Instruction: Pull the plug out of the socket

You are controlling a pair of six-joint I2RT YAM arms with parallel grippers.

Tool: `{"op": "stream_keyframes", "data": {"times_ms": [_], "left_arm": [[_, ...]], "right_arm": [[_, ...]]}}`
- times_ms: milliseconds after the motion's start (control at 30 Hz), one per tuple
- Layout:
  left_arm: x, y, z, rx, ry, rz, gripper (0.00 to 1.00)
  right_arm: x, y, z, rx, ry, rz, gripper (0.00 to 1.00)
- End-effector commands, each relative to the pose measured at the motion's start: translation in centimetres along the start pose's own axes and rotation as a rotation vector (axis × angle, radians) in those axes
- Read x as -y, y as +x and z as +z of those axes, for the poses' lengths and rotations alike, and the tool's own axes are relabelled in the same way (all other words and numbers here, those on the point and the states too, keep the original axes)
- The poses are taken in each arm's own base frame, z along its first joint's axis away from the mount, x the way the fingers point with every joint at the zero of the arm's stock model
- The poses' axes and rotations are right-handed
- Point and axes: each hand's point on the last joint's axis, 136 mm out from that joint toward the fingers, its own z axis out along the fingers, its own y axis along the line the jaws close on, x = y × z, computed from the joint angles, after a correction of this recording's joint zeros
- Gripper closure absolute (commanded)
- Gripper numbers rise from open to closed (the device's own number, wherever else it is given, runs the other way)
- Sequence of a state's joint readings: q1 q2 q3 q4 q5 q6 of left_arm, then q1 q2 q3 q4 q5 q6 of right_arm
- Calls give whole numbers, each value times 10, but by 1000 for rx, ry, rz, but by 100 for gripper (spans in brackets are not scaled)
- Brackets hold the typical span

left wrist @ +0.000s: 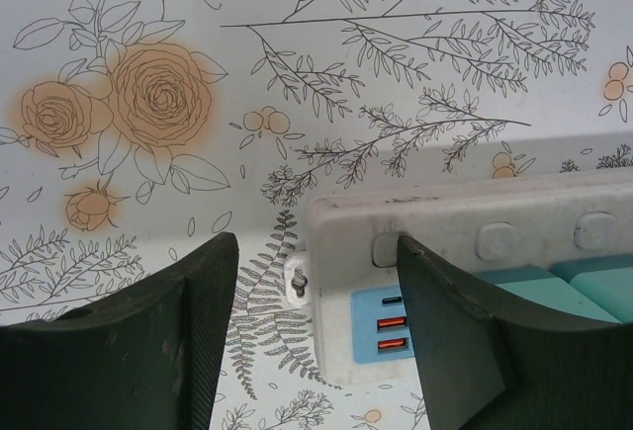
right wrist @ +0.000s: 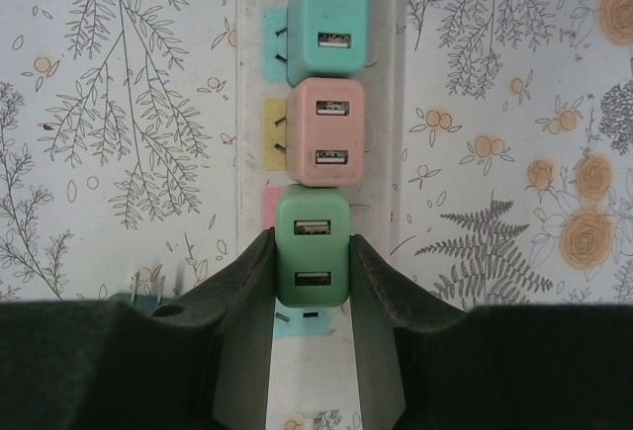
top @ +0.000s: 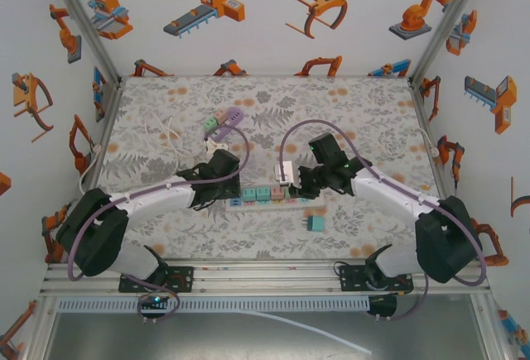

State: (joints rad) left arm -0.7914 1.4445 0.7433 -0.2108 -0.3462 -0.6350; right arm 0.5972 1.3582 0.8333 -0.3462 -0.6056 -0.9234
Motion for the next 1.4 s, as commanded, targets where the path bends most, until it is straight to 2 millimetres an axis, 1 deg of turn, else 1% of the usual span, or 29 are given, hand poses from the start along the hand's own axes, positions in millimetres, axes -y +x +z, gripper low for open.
{"op": "stream_keyframes", "data": {"times_ms": [0,133,233,300,400,467,533,600,667,700,767,833,933,967,1033,1133,1233,1367], "left_arm": [[-46,77,14,-249,-168,125,38],[-36,64,6,-205,-113,108,38],[-22,47,-5,-146,-34,99,32],[-15,33,-14,-100,4,95,25],[-11,8,-32,-27,36,86,16],[-8,-8,-46,22,61,79,12],[-5,-22,-63,72,99,79,10],[3,-34,-81,126,169,95,7],[19,-40,-101,176,291,152,6],[29,-42,-114,206,370,194,5],[53,-40,-146,269,565,308,5],[70,-31,-176,326,732,430,4],[83,-11,-212,389,905,609,1],[83,-5,-219,398,933,657,0],[83,7,-230,404,975,741,2],[84,24,-239,391,1021,835,3],[85,38,-238,378,1032,898,3],[89,45,-229,354,1028,921,3]], "right_arm": [[4,-24,-11,67,37,-69,91],[8,-38,-22,123,88,-45,91],[14,-52,-37,177,157,27,91],[24,-60,-50,213,227,138,91],[47,-67,-77,287,385,434,90],[53,-69,-95,337,441,642,90],[54,-67,-108,381,472,838,90],[52,-61,-117,421,492,1025,90],[48,-51,-122,456,507,1211,90],[45,-44,-123,472,514,1301,90],[37,-29,-122,496,522,1465,90],[29,-17,-118,512,520,1578,91],[17,-2,-107,511,516,1673,91],[13,3,-102,498,516,1687,91],[3,16,-90,461,519,1729,91],[-8,29,-70,427,495,1798,91],[-15,37,-50,403,484,1829,90],[-19,44,-29,353,492,1825,88]]}}
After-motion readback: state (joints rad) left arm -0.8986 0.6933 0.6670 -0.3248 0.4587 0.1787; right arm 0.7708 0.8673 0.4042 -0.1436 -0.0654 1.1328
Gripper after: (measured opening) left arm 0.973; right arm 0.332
